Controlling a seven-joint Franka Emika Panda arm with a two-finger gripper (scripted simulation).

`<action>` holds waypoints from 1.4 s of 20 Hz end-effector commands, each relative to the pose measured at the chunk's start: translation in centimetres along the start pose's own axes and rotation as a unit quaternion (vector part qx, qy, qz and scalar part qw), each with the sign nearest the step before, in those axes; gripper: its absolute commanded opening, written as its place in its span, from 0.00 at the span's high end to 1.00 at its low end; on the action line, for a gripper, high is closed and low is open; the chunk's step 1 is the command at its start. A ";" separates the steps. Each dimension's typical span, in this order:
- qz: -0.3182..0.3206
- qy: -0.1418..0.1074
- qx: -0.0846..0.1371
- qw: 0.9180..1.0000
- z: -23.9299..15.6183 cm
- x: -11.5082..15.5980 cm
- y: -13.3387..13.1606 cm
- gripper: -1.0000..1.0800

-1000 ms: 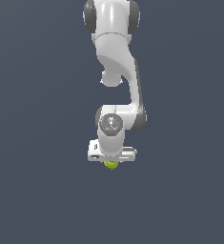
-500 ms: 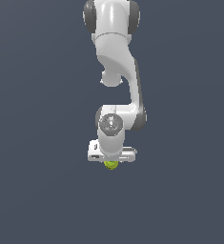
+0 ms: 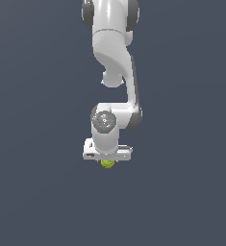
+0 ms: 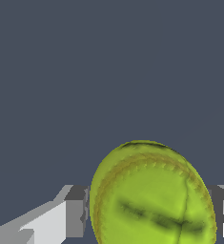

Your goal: Pick up the object and move it to a goal position.

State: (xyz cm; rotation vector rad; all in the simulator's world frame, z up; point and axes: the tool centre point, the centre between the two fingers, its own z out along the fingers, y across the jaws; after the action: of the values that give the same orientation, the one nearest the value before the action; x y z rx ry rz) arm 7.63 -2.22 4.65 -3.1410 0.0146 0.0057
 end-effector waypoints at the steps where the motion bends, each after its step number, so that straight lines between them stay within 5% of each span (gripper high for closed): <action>1: 0.001 0.001 0.000 1.000 -0.6 -0.5 1.6 1.00; 18: 0.001 0.002 0.000 1.000 -5.6 -6.3 17.9 1.00; 28: 0.001 0.002 0.000 1.000 -6.4 -7.0 20.6 1.00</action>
State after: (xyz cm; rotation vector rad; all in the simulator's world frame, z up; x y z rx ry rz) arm 0.32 -22.84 11.01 -3.1412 0.0209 0.0021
